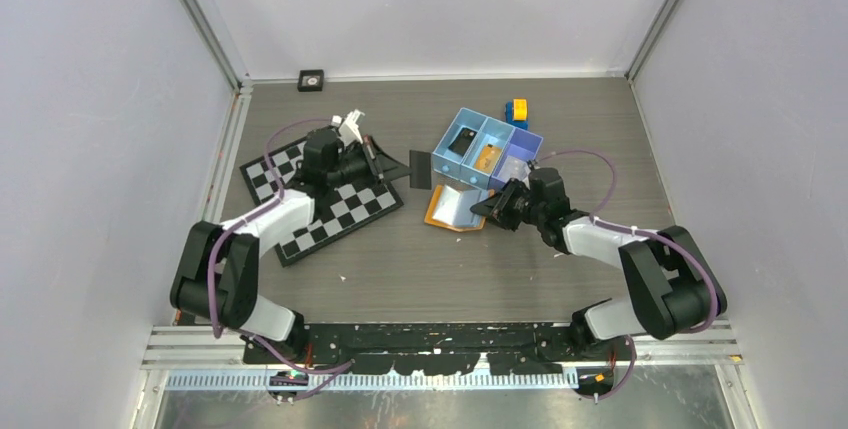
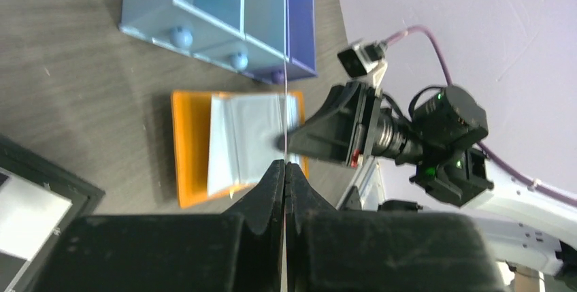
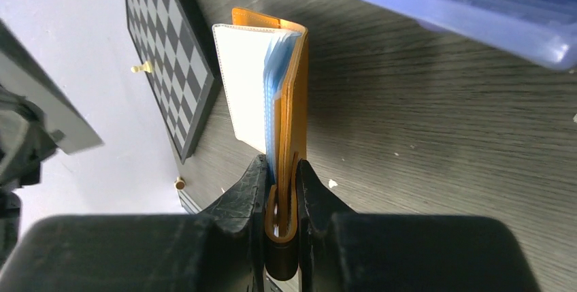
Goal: Take the credit cards out of the card holder
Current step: Place the credit card in the storage box, then remove the credit card from the card holder.
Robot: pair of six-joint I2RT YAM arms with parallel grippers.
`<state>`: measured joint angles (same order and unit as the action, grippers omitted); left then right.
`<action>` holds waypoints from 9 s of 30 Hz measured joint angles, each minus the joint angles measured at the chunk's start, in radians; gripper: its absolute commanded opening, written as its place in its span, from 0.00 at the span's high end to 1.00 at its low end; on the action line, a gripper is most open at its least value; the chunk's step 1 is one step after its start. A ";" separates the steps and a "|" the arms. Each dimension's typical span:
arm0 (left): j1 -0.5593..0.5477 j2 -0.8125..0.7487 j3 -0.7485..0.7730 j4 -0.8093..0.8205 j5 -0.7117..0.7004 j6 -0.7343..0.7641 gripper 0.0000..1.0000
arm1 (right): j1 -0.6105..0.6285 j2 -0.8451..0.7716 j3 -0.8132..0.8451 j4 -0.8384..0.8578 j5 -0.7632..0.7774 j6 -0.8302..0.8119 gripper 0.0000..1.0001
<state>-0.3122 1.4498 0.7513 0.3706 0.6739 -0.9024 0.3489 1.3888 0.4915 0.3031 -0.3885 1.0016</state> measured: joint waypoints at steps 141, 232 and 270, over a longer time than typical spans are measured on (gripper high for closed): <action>-0.345 -0.185 -0.115 -0.162 -0.368 0.175 0.19 | 0.087 -0.100 0.037 0.232 -0.111 -0.008 0.99; -0.619 -0.058 0.200 -0.648 -1.087 0.430 0.05 | 0.212 -0.122 0.126 -0.069 0.053 -0.188 0.99; -0.225 -0.227 -0.122 -0.273 -0.519 0.093 0.14 | 0.177 -0.162 0.099 0.024 0.027 -0.133 0.99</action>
<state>-0.5373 1.2228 0.6296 0.0978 0.1547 -0.8097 0.5259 1.2266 0.5903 0.3271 -0.3618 0.8688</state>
